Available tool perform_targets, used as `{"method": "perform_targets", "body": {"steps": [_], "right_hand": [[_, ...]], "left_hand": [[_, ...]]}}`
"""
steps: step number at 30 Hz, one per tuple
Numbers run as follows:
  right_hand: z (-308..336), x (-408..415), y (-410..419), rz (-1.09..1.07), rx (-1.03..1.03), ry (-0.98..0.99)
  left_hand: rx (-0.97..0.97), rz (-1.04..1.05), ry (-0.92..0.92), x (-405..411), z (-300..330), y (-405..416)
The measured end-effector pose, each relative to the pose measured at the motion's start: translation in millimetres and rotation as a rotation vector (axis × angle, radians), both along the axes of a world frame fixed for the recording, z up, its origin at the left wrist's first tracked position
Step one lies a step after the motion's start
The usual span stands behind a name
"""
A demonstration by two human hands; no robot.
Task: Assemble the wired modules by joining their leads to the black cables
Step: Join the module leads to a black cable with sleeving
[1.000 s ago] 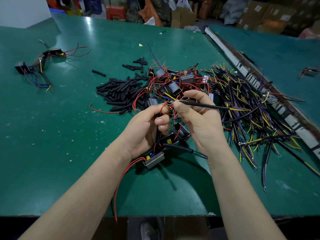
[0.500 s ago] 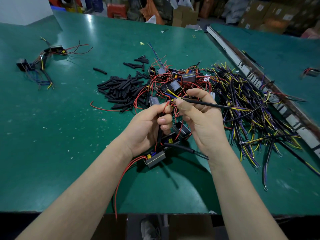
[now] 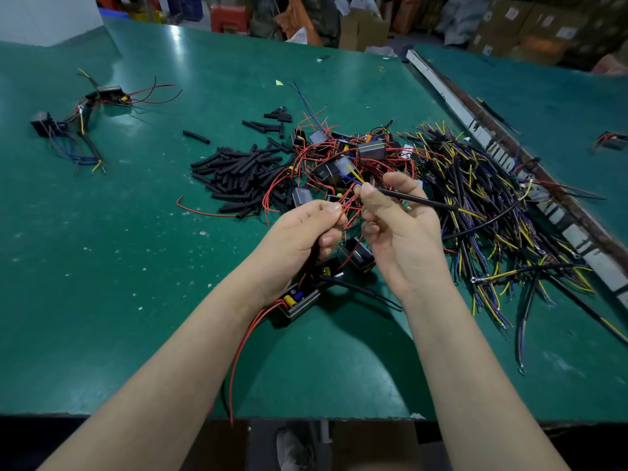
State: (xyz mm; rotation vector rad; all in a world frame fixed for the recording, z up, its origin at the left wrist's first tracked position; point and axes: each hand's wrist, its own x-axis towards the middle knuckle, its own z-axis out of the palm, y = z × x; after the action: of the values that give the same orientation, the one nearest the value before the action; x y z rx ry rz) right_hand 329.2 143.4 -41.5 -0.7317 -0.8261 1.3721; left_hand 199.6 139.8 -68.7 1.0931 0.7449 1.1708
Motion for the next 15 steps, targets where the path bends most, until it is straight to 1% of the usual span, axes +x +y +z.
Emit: {"method": "perform_targets", "body": {"steps": [5, 9, 12, 15], "right_hand": [[0.0, 1.5, 1.1, 0.002, -0.011, -0.020], [-0.3, 1.2, 0.8, 0.001, -0.018, -0.053], [0.0, 0.6, 0.2, 0.014, -0.020, -0.042], [0.6, 0.3, 0.0, 0.024, -0.008, -0.035]], "left_hand": [[0.122, 0.101, 0.162, -1.8, 1.9, -3.2], [0.165, 0.169, 0.218, -0.3, 3.3, -6.4], [0.176, 0.195, 0.236, 2.6, 3.3, -6.5], [0.227, 0.231, 0.312, 2.0, 0.6, -5.4]]}}
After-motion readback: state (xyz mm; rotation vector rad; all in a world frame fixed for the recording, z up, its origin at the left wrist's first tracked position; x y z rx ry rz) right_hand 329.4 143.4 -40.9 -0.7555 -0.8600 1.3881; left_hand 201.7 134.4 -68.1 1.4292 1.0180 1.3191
